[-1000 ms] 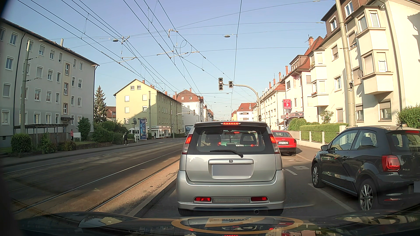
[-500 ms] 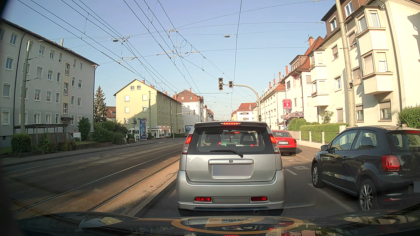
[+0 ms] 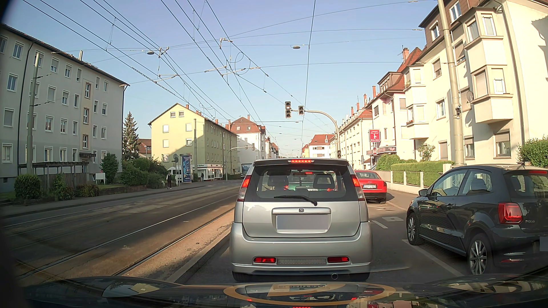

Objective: Follow the waypoints while adhering to traffic rules and regulations

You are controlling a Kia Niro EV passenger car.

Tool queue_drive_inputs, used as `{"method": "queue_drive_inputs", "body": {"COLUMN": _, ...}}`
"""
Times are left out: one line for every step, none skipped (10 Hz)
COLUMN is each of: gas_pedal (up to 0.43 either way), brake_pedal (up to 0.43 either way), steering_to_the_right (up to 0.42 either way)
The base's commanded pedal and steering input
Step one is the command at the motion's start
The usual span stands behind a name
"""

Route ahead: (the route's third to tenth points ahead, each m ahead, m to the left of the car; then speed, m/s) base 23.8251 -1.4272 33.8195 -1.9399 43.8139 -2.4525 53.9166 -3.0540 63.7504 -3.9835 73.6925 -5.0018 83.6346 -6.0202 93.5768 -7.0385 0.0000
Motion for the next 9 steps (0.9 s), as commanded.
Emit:
{"method": "queue_drive_inputs", "body": {"gas_pedal": 0.000, "brake_pedal": 0.207, "steering_to_the_right": -0.002}}
{"method": "queue_drive_inputs", "body": {"gas_pedal": 0.000, "brake_pedal": 0.207, "steering_to_the_right": -0.002}}
{"method": "queue_drive_inputs", "body": {"gas_pedal": 0.000, "brake_pedal": 0.207, "steering_to_the_right": -0.002}}
{"method": "queue_drive_inputs", "body": {"gas_pedal": 0.000, "brake_pedal": 0.207, "steering_to_the_right": -0.002}}
{"method": "queue_drive_inputs", "body": {"gas_pedal": 0.000, "brake_pedal": 0.207, "steering_to_the_right": -0.002}}
{"method": "queue_drive_inputs", "body": {"gas_pedal": 0.000, "brake_pedal": 0.207, "steering_to_the_right": -0.002}}
{"method": "queue_drive_inputs", "body": {"gas_pedal": 0.000, "brake_pedal": 0.207, "steering_to_the_right": -0.002}}
{"method": "queue_drive_inputs", "body": {"gas_pedal": 0.000, "brake_pedal": 0.207, "steering_to_the_right": -0.002}}
{"method": "queue_drive_inputs", "body": {"gas_pedal": 0.000, "brake_pedal": 0.207, "steering_to_the_right": -0.002}}
